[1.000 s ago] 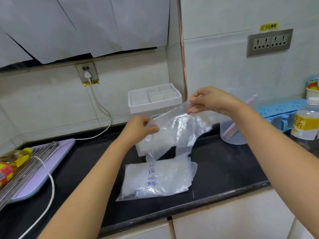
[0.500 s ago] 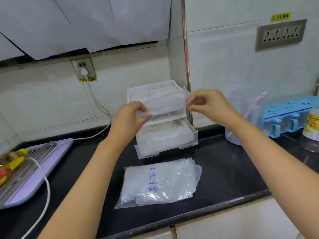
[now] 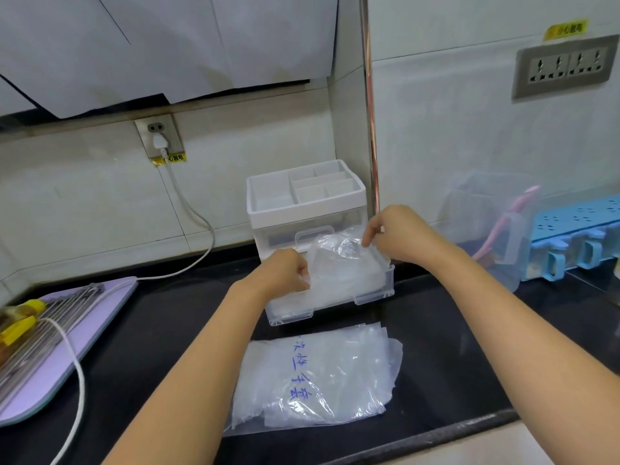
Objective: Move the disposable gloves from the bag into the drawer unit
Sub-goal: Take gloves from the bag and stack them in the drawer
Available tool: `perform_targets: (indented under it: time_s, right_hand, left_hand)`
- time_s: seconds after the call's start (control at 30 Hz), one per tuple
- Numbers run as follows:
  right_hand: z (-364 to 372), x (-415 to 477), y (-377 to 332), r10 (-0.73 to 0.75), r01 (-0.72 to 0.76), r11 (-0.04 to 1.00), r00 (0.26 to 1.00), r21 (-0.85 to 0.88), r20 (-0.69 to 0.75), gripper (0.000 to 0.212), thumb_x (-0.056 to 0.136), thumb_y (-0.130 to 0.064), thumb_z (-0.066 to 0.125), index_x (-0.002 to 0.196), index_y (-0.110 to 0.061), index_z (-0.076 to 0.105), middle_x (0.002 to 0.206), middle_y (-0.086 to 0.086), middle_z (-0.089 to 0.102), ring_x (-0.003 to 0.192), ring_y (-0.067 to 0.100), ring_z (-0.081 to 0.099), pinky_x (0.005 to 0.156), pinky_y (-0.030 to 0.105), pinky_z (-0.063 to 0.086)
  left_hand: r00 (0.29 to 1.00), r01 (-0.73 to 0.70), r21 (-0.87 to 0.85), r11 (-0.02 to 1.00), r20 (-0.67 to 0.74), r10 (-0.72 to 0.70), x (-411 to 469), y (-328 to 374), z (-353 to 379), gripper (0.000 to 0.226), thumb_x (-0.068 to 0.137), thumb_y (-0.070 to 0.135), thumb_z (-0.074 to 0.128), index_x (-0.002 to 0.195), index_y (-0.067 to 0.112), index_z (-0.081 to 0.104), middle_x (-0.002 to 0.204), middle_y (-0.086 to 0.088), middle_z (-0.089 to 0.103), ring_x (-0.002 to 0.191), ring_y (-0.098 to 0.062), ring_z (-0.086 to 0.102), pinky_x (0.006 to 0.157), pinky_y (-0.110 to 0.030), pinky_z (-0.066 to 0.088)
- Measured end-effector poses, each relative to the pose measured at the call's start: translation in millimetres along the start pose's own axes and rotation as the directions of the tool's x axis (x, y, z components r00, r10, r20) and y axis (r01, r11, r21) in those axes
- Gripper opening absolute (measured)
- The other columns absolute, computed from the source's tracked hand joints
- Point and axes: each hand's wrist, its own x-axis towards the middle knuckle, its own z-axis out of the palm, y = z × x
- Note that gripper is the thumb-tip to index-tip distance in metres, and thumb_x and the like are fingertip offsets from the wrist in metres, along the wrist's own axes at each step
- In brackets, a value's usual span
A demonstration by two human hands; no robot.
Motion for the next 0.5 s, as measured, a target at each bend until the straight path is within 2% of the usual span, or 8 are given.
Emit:
perform_targets:
  time_s: [0.07, 0.1, 0.13, 0.17, 0.23, 0.33, 0.4, 0.5]
  right_hand:
    - [1.7, 3.8, -11.3, -0.024, 0.022, 0.998, 0.999, 0.058, 0.045, 0.043, 0.087, 0.005, 0.039, 0.093, -0.017, 0.075, 0.092, -0.004, 0.061, 0.064, 0.004, 0.052, 0.052, 0.003, 0.038]
    - [6.4, 7.1, -15.8, -0.043, 0.036, 0.997, 0.993, 0.067, 0.106, 0.047, 0.087, 0.006, 0.036, 0.097, -0.02, 0.075, 0.104, -0.002, 0.063, 0.074, 0.006, 0.058, 0.061, 0.003, 0.043]
    - [13.0, 11.1, -18.7, -0.061, 0.052, 0.997, 0.982, 0.059, 0.18, 0.051, 0.087, 0.006, 0.034, 0.101, -0.023, 0.074, 0.124, 0.0, 0.06, 0.095, 0.014, 0.062, 0.08, 0.011, 0.048]
    - [20.3, 15.6, -20.6, -0.069, 0.061, 0.997, 0.962, 0.039, 0.263, 0.055, 0.087, 0.007, 0.032, 0.106, -0.025, 0.072, 0.138, 0.002, 0.052, 0.118, 0.018, 0.055, 0.098, 0.022, 0.044]
    - [32.4, 22.6, -22.9, -0.049, 0.066, 0.997, 0.909, -0.028, 0.414, 0.06, 0.087, 0.01, 0.029, 0.119, -0.025, 0.066, 0.148, 0.001, 0.041, 0.136, 0.019, 0.039, 0.111, 0.03, 0.032]
    - [41.3, 29.6, -23.4, 0.034, 0.067, 0.985, 0.831, -0.161, 0.555, 0.054, 0.091, 0.004, 0.035, 0.136, -0.02, 0.052, 0.15, -0.001, 0.038, 0.137, 0.019, 0.036, 0.109, 0.03, 0.03]
    - [47.1, 35.2, -21.1, 0.064, 0.094, 0.968, 0.806, -0.233, 0.589, 0.049, 0.094, -0.004, 0.042, 0.141, -0.017, 0.045, 0.15, 0.0, 0.037, 0.136, 0.022, 0.037, 0.109, 0.032, 0.031]
    - [54.4, 42.8, -15.8, 0.076, 0.08, 0.968, 0.81, -0.238, 0.581, 0.052, 0.094, -0.014, 0.05, 0.143, -0.03, 0.041, 0.151, -0.002, 0.036, 0.134, 0.021, 0.038, 0.107, 0.032, 0.033]
  left_hand:
    - [1.0, -0.013, 0.032, 0.999, 0.011, 0.012, 3.0, -1.6, 2.0, 0.01, 0.084, 0.012, 0.063, 0.078, 0.005, 0.066, 0.079, 0.002, 0.059, 0.074, -0.013, 0.05, 0.071, -0.025, 0.045]
    - [1.0, -0.016, 0.037, 0.999, 0.019, 0.015, 3.7, -2.5, 2.4, 0.01, 0.085, 0.013, 0.063, 0.075, 0.009, 0.065, 0.076, 0.005, 0.057, 0.074, -0.012, 0.051, 0.069, -0.022, 0.044]
    - [0.999, -0.019, 0.04, 0.999, 0.028, 0.018, 4.0, -2.9, 2.6, 0.013, 0.085, 0.014, 0.063, 0.073, 0.013, 0.063, 0.074, 0.008, 0.055, 0.073, -0.011, 0.05, 0.067, -0.02, 0.042]
    - [0.999, -0.021, 0.045, 0.999, 0.039, 0.019, 4.3, -3.4, 2.7, 0.016, 0.086, 0.014, 0.063, 0.071, 0.016, 0.061, 0.073, 0.01, 0.053, 0.073, -0.011, 0.05, 0.066, -0.019, 0.039]
    - [0.998, -0.021, 0.054, 0.998, 0.064, 0.018, 5.4, -5.1, 2.9, 0.011, 0.087, 0.015, 0.062, 0.076, 0.017, 0.063, 0.077, 0.01, 0.056, 0.077, -0.011, 0.052, 0.067, -0.017, 0.039]
    - [0.99, 0.015, 0.017, 1.0, 0.138, -0.017, 3.8, -5.7, -3.1, 0.008, 0.088, 0.02, 0.062, 0.091, 0.017, 0.069, 0.092, 0.01, 0.064, 0.085, -0.008, 0.058, 0.068, -0.015, 0.041]
    - [0.982, 0.047, -0.072, 0.996, 0.188, -0.033, -0.7, -3.4, -12.4, 0.014, 0.087, 0.027, 0.066, 0.098, 0.021, 0.071, 0.096, 0.013, 0.066, 0.09, -0.005, 0.06, 0.072, -0.016, 0.043]
    - [0.994, 0.055, -0.208, 0.977, 0.102, -0.034, -0.5, 9.0, -19.7, 0.023, 0.09, 0.035, 0.063, 0.105, 0.019, 0.071, 0.1, 0.009, 0.067, 0.094, -0.008, 0.061, 0.084, -0.025, 0.048]
